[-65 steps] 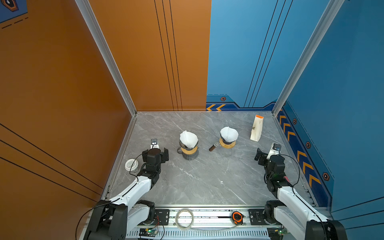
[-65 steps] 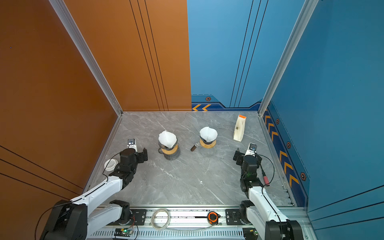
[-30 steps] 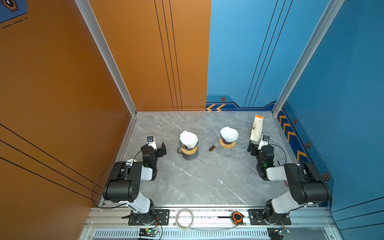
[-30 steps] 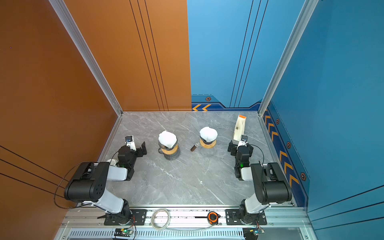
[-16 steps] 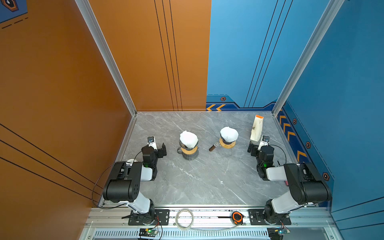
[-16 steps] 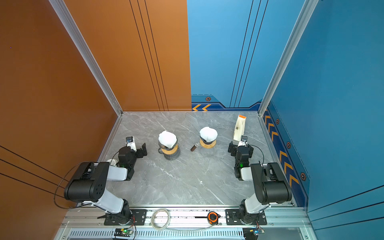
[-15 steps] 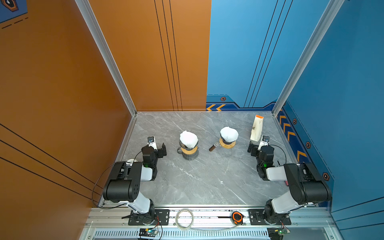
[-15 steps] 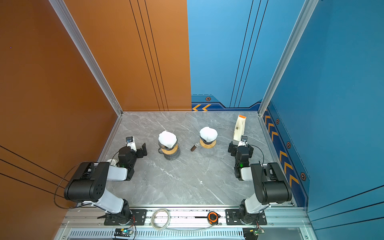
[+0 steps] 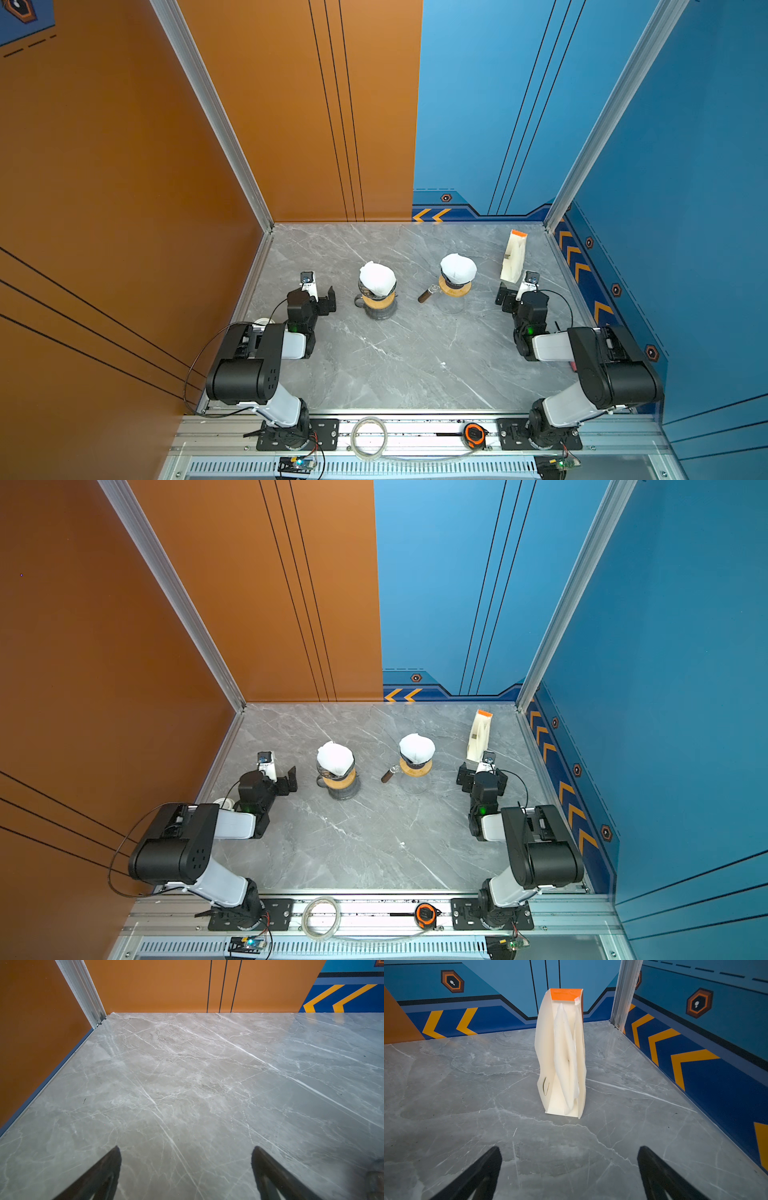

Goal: Place the coffee filter in the dripper

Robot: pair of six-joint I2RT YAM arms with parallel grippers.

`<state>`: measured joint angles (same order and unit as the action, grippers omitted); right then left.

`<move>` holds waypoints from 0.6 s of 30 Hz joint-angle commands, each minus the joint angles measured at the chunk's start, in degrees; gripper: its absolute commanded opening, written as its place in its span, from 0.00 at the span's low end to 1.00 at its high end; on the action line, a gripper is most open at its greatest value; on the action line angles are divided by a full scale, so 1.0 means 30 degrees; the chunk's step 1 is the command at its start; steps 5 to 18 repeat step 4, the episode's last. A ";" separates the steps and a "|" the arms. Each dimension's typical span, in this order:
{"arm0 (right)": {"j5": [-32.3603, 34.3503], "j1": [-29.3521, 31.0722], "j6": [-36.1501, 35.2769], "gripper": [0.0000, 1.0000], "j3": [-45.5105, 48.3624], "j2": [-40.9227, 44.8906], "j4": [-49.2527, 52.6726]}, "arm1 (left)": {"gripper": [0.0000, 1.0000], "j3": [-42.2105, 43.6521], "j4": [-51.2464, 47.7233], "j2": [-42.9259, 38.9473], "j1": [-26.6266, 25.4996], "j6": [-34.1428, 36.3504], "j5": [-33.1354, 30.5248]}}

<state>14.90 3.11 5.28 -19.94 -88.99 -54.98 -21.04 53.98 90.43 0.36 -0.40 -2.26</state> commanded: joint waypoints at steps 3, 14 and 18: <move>0.0337 0.0132 -0.0356 1.00 -0.0195 0.0103 0.0350 | 0.98 -0.0228 -0.0384 -0.0290 -0.0040 0.0329 0.0476; 0.0330 0.0132 -0.0356 1.00 -0.0193 0.0103 0.0361 | 0.98 -0.0224 -0.0381 -0.0263 -0.0060 0.0322 0.0465; 0.0330 0.0132 -0.0356 1.00 -0.0193 0.0103 0.0361 | 0.98 -0.0224 -0.0381 -0.0263 -0.0060 0.0322 0.0465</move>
